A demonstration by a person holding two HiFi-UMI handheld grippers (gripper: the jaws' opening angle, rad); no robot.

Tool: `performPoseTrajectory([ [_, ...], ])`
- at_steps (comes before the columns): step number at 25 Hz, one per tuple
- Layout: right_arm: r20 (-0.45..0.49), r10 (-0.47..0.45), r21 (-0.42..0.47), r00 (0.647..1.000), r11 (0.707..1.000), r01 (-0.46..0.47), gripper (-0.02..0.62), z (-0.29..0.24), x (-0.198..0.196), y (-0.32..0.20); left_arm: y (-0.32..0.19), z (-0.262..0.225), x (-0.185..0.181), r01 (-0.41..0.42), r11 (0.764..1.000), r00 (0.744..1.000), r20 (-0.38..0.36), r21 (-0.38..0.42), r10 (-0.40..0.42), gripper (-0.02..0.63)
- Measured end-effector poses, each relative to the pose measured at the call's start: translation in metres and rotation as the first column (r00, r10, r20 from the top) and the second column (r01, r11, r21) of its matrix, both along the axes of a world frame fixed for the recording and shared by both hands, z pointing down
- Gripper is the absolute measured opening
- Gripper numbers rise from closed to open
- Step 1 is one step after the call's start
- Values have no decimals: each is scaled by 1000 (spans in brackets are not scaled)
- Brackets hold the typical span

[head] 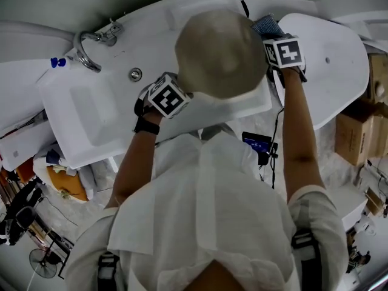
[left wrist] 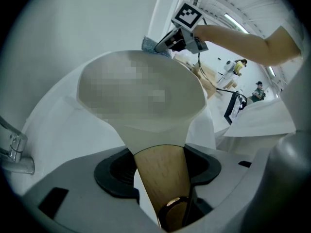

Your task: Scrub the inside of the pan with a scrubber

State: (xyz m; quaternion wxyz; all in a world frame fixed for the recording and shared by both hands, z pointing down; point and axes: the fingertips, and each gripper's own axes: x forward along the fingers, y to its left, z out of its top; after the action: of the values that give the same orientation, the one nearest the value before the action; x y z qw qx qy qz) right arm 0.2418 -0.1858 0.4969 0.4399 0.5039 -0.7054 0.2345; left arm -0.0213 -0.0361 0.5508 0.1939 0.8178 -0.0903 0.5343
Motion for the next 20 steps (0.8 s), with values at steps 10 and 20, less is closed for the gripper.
performPoseTrajectory([
  [10, -118, -138, -1, 983, 990, 139, 18, -3, -44, -68, -3, 0, 0, 4, 1000, 1000, -2, 2, -4, 273],
  [20, -15, -257, 39, 966, 965, 257, 17, 7, -153, -93, -4, 1, 0, 1, 1000, 1000, 1, 4, -1, 273],
])
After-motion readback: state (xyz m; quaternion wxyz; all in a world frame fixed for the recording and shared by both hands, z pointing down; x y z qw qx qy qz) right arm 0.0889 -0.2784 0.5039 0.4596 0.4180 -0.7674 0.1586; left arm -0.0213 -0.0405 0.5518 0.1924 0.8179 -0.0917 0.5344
